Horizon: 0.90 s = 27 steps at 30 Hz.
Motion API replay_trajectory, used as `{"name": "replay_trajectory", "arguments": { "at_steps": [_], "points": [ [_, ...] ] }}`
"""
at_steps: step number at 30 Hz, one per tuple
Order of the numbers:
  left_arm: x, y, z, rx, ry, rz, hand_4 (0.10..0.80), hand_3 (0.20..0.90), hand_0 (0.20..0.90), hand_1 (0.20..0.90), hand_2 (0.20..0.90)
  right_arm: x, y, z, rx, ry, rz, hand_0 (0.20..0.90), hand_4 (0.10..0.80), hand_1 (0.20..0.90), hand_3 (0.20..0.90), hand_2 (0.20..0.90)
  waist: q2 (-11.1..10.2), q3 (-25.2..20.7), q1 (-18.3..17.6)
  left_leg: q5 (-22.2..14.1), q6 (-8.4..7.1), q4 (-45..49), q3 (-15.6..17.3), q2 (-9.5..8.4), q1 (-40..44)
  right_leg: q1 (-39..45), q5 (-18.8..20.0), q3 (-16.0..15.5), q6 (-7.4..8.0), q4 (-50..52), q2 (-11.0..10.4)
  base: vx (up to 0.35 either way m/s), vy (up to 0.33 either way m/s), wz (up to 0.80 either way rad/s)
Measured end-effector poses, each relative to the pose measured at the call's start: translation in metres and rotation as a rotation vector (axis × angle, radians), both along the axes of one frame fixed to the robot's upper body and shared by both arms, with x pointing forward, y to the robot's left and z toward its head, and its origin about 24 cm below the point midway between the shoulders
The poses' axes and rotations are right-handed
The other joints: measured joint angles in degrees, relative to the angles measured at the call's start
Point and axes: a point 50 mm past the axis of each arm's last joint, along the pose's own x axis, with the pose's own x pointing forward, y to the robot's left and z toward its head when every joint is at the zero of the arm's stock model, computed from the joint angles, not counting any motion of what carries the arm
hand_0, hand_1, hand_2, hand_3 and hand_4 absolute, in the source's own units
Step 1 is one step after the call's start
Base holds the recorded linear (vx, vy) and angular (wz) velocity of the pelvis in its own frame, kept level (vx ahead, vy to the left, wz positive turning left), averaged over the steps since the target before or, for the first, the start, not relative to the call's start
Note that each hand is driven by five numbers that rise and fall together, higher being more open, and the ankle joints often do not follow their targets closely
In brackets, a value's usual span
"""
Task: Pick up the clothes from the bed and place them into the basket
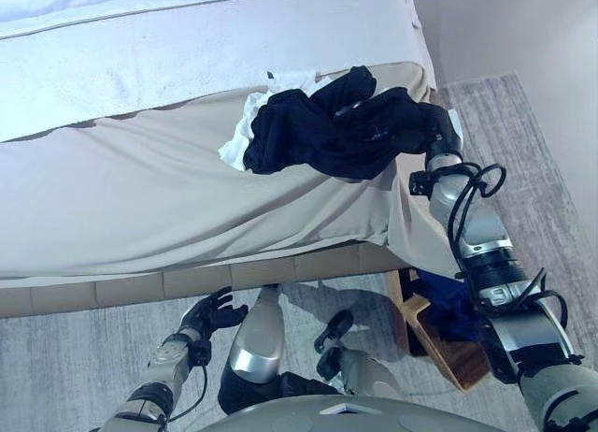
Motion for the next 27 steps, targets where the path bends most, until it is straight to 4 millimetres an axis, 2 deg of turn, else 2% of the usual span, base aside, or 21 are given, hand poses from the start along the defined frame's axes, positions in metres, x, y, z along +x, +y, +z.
{"name": "replay_trajectory", "arguments": {
  "at_steps": [3,4,5,6,7,8,11,13,14,15,16,17,18,19,20,23,27],
  "points": [
    [-0.005,0.007,-0.002,0.023,0.034,0.0,0.8,0.9,0.9,0.9,0.9,0.0,-0.002,-0.001,-0.033,0.029,-0.016,0.3,0.1,0.3,0.2,0.3,-0.9,-0.3,0.4,0.0,0.01,0.0,-0.3,-0.12,0.3,0.5,0.0,-0.2,0.0,0.0,-0.1,-0.005,-0.011,0.07],
    [-0.006,0.008,-0.002,0.029,0.042,-0.002,0.8,0.9,0.9,0.9,0.9,-0.001,-0.003,-0.002,-0.039,0.038,-0.022,0.375,0.188,0.375,0.288,0.375,-0.9,-0.3,0.6,0.0,0.01,0.0,-0.4,-0.19,0.5,0.7,0.0,-0.4,0.0,-0.1,-0.2,-0.008,0.013,0.08],
    [-0.007,0.01,-0.003,0.03,0.05,0.007,0.8,0.9,0.9,0.9,0.9,-0.001,-0.006,-0.001,-0.059,0.05,-0.024,0.378,0.191,0.378,0.291,0.378,-1.0,-0.3,0.6,0.0,0.01,0.0,-0.5,-0.38,0.5,0.9,0.0,-0.6,0.0,-0.1,-0.2,-0.012,0.018,0.11],
    [-0.008,0.011,-0.002,0.033,0.053,0.01,0.8,0.9,0.9,0.9,0.9,-0.001,-0.01,0.0,-0.086,0.064,-0.023,0.373,0.185,0.373,0.285,0.373,-1.0,-0.3,0.6,0.0,0.01,0.0,-0.8,-0.49,0.5,1.0,0.0,-0.9,0.0,-0.1,-0.3,-0.019,0.02,0.12],
    [-0.008,0.014,-0.002,0.038,0.061,0.011,0.8,0.9,0.9,0.9,0.9,-0.002,-0.015,0.003,-0.113,0.075,-0.026,0.3,0.1,0.3,0.2,0.3,-1.0,-0.3,0.7,0.0,0.04,0.0,-1.0,-0.53,0.6,1.1,0.0,-1.1,0.0,-0.1,-0.3,-0.019,0.016,0.1],
    [-0.01,0.016,-0.003,0.046,0.075,0.01,0.8,0.9,0.9,0.9,0.9,-0.003,-0.02,0.008,-0.163,0.064,-0.042,0.3,0.1,0.3,0.2,0.3,-1.0,-0.3,0.7,0.0,0.04,0.0,-1.0,-0.59,0.7,1.2,0.0,-1.1,0.0,-0.1,-0.3,-0.03,0.03,0.04],
    [-0.019,0.02,-0.006,0.051,0.109,0.024,0.8,0.9,0.9,0.9,0.9,-0.009,-0.041,0.04,-0.33,-0.016,-0.101,0.3,0.1,0.3,0.2,0.3,-1.2,-0.5,-0.2,0.0,0.05,0.0,-0.8,-0.76,1.6,2.0,0.0,-0.9,0.0,0.0,-0.8,-0.043,0.03,-0.03],
    [-0.03,0.027,-0.008,0.058,0.146,0.049,0.8,0.9,0.9,0.9,0.9,-0.014,-0.051,0.069,-0.418,-0.099,-0.141,0.3,0.1,0.3,0.2,0.3,-2.6,-1.6,-1.5,-0.3,0.45,0.0,0.0,-0.86,1.8,1.8,0.0,0.1,0.01,0.0,-0.9,-0.028,0.028,-0.2],
    [-0.038,0.034,-0.009,0.07,0.174,0.068,0.8,0.9,0.9,0.9,0.9,-0.016,-0.055,0.081,-0.429,-0.143,-0.162,0.3,0.1,0.3,0.2,0.3,-4.0,-2.9,-2.7,-0.4,0.55,0.0,0.6,-0.92,1.8,1.7,0.0,0.6,0.06,-0.2,-0.9,-0.012,0.031,-0.18],
    [-0.041,0.036,-0.009,0.074,0.184,0.071,0.8,0.9,0.9,0.9,0.9,-0.017,-0.057,0.083,-0.436,-0.151,-0.17,0.3,0.1,0.3,0.2,0.3,-4.6,-3.6,-3.3,-0.5,0.59,0.0,0.6,-0.98,1.8,1.8,0.0,0.6,0.08,-0.4,-0.9,-0.009,0.033,-0.11],
    [-0.044,0.038,-0.01,0.078,0.194,0.074,0.8,0.9,0.9,0.9,0.9,-0.019,-0.061,0.087,-0.453,-0.155,-0.181,0.375,0.188,0.375,0.288,0.375,-5.4,-5.4,-4.1,-0.7,0.64,0.0,0.6,-1.1,1.7,2.0,0.0,0.7,0.08,-0.8,-0.9,0.0,0.0,0.0],
    [-0.046,0.037,-0.01,0.077,0.2,0.075,0.8,0.9,0.9,0.9,0.9,-0.02,-0.064,0.089,-0.454,-0.153,-0.181,0.589,0.438,0.589,0.538,0.589,-5.7,-7.1,-4.9,-0.8,0.76,0.0,0.6,-1.21,1.7,2.0,0.0,0.8,0.09,-0.9,-0.9,0.0,0.0,0.0],
    [-0.047,0.036,-0.011,0.074,0.203,0.073,0.8,0.9,0.9,0.9,0.9,-0.02,-0.065,0.09,-0.453,-0.151,-0.179,0.655,0.515,0.655,0.615,0.655,-5.7,-8.8,-5.7,-1.0,0.86,0.0,0.6,-1.33,1.7,2.0,0.0,0.8,0.09,-1.0,-1.0,0.0,0.0,0.0],
    [-0.047,0.035,-0.012,0.069,0.204,0.07,0.8,0.9,0.9,0.9,0.9,-0.02,-0.065,0.09,-0.455,-0.145,-0.169,0.458,0.284,0.458,0.384,0.458,-5.6,-10.5,-6.4,-1.0,0.86,0.0,0.6,-1.45,1.7,2.1,0.0,0.9,0.09,-1.1,-1.0,0.004,0.015,0.03],
    [-0.047,0.034,-0.012,0.063,0.203,0.065,0.8,0.9,0.9,0.9,0.9,-0.02,-0.065,0.089,-0.455,-0.133,-0.152,0.3,0.1,0.3,0.2,0.3,-5.5,-12.2,-7.0,-1.0,0.89,0.0,0.5,-1.61,1.9,2.5,0.0,0.9,0.09,-1.6,-1.1,0.0,0.011,0.04],
    [-0.046,0.029,-0.013,0.043,0.2,0.057,0.8,0.9,0.9,0.9,0.9,-0.02,-0.065,0.086,-0.468,-0.105,-0.099,0.3,0.1,0.3,0.2,0.3,-4.3,-16.0,-8.7,-1.2,1.14,0.0,0.5,-1.64,2.0,2.8,0.0,1.0,0.1,-1.9,-0.9,0.0,0.0,0.0],
    [-0.05,0.015,-0.02,0.01,0.219,0.042,0.8,0.9,0.9,0.9,0.9,-0.024,-0.073,0.084,-0.502,-0.078,-0.106,0.3,0.1,0.3,0.2,0.3,-2.2,-17.6,-9.7,-1.1,1.16,0.0,0.6,-1.53,2.3,2.9,0.0,1.6,0.1,-1.9,-0.8,-0.011,-0.014,-0.05]
  ]
}}
